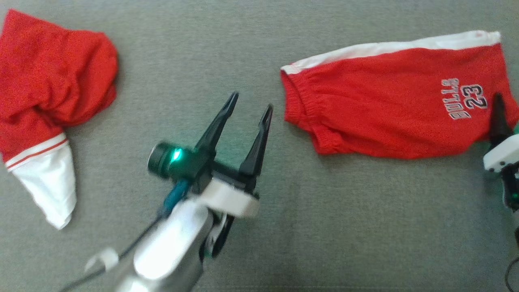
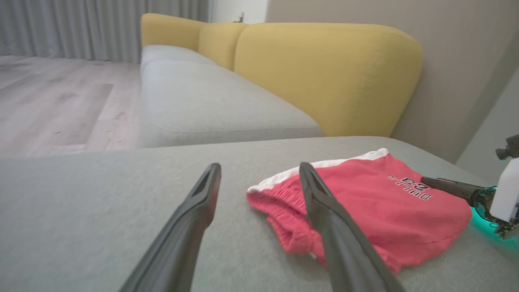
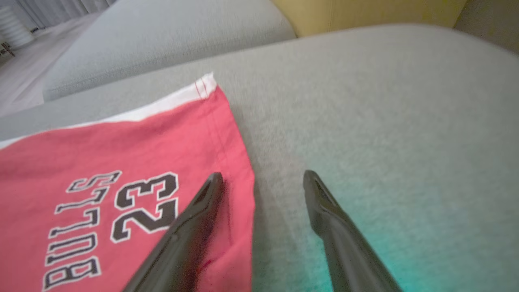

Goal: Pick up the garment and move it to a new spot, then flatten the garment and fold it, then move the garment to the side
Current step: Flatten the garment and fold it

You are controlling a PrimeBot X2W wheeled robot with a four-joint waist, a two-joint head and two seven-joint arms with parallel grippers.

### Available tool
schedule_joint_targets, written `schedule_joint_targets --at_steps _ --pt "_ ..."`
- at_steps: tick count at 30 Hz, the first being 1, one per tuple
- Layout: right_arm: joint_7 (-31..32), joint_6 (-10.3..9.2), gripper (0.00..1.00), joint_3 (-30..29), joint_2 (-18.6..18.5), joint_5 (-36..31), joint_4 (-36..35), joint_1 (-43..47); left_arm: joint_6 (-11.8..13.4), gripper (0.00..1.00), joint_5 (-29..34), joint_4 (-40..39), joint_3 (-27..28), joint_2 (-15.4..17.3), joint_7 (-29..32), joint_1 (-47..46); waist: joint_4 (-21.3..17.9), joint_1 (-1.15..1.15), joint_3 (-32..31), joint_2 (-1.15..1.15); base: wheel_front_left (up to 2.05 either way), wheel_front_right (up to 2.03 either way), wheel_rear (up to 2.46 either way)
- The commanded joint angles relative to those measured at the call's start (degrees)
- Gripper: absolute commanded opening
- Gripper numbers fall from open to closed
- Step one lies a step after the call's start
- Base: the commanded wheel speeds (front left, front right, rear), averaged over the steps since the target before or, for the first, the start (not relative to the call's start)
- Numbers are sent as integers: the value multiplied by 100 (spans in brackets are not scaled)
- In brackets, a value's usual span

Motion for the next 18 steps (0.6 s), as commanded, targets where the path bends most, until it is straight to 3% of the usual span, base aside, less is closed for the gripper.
schedule_joint_targets --at_steps 1,2,3,4,5,11,18 --pt "119 -4 100 149 -96 142 -4 -39 52 100 105 -331 326 22 -28 90 158 1 -68 0 0 0 0" --pt "443 -4 85 276 -78 406 170 -68 47 100 266 -642 553 -76 -28 448 257 1 -119 0 0 0 0" --pt "602 -4 47 358 -79 525 216 -77 38 100 323 -753 657 -132 -28 613 302 1 -157 0 0 0 0" --pt "745 -4 27 422 -85 650 233 -93 25 100 390 -863 755 -181 -28 752 335 1 -192 0 0 0 0" --pt "821 -4 0 471 -91 767 228 -99 18 100 472 -966 844 -225 -28 875 359 1 -232 0 0 0 0" --pt "512 -4 0 665 -315 1023 271 7 89 100 971 -1436 1348 -407 -29 1456 330 1 -501 0 0 0 0" --pt "118 -4 0 690 -891 988 490 209 221 100 1205 -1596 1819 -514 -29 1934 320 1 -644 0 0 0 0"
